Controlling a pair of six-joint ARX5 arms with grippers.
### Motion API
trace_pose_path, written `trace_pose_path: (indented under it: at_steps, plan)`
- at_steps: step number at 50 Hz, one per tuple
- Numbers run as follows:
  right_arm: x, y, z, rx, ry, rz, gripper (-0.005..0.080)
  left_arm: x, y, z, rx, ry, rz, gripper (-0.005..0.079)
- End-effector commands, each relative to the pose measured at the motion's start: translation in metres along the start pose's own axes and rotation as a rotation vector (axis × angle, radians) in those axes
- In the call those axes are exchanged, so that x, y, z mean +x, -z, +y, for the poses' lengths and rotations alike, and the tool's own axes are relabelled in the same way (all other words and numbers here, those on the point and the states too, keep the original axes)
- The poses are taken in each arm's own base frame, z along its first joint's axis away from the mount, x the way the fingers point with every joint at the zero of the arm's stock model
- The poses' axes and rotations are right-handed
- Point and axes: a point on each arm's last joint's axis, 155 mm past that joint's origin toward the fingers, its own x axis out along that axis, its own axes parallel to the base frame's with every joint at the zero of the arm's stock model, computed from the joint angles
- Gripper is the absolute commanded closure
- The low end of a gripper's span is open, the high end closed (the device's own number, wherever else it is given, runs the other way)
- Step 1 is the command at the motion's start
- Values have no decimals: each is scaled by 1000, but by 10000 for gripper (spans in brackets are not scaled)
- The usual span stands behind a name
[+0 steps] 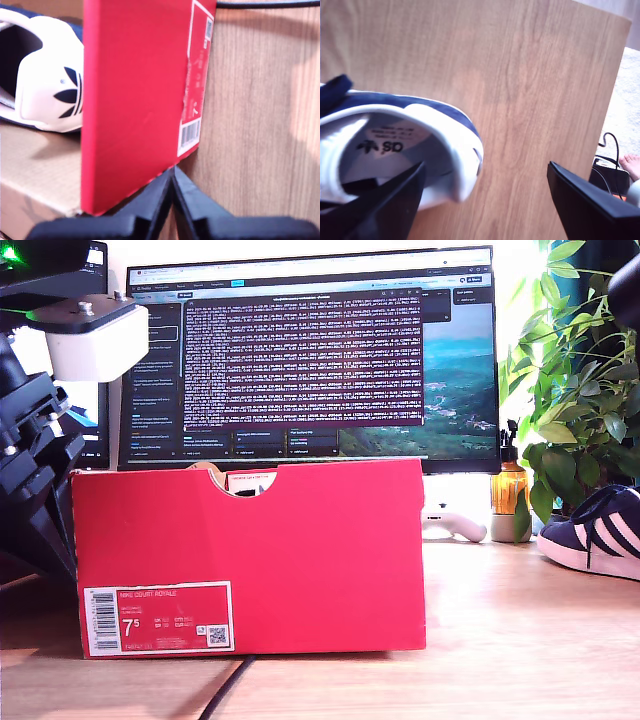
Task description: Pack the blue shoes by picking the first shoe and placing it inside the red shoebox, left side, then picking and rotating the second shoe and placing it in the shoebox
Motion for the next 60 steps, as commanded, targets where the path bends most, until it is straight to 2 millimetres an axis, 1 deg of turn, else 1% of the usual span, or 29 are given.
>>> trace_pose_path:
  at_steps: [1, 12, 17, 19, 21, 23, 26, 27, 29, 30, 31, 33, 38, 46, 53, 60]
  plan:
    - [9, 1, -6, 16, 9, 6, 40, 0, -6, 2, -3, 2, -16, 761]
    - [35, 4, -1, 55, -22, 12, 45, 0, -8, 0, -3, 14, -30, 761]
    - [43, 1, 3, 85, -39, 6, 97, 0, -9, -1, -3, 16, -32, 761]
    - [45, -2, 6, 96, -50, 2, 143, 0, -9, -1, -3, 17, -33, 761]
    - [47, -4, 9, 102, -61, -2, 208, 0, -9, -1, -3, 17, -33, 761]
    - [49, -6, 11, 110, -65, -5, 327, 0, -9, -1, -3, 17, -32, 761]
    - [52, -6, 14, 118, -69, 0, 562, 0, -9, -1, -3, 17, -33, 761]
    - [53, -5, 15, 120, -70, 5, 654, 0, -9, -1, -3, 17, -33, 761]
    - [55, -4, 16, 120, -70, 13, 783, 0, -9, -1, -3, 17, -32, 761]
    - [55, -4, 17, 119, -72, 13, 752, 0, -9, -1, -3, 17, -33, 761]
    - [55, -4, 17, 117, -73, 12, 745, 0, -9, -1, -3, 17, -33, 761]
    - [56, -5, 16, 114, -70, 12, 766, 0, -9, -1, -3, 17, -32, 761]
    - [55, -5, 14, 58, -60, 14, 765, 0, -9, -1, -3, 17, -33, 761]
    - [51, -3, 12, -121, -55, 19, 765, 0, -9, -1, -3, 20, -35, 761]
    - [32, -9, 18, -267, -87, -7, 765, 0, -11, -3, -3, 29, -46, 761]
    - [4, -21, 30, -374, -149, -54, 765, 0, -11, -3, -3, 30, -47, 761]
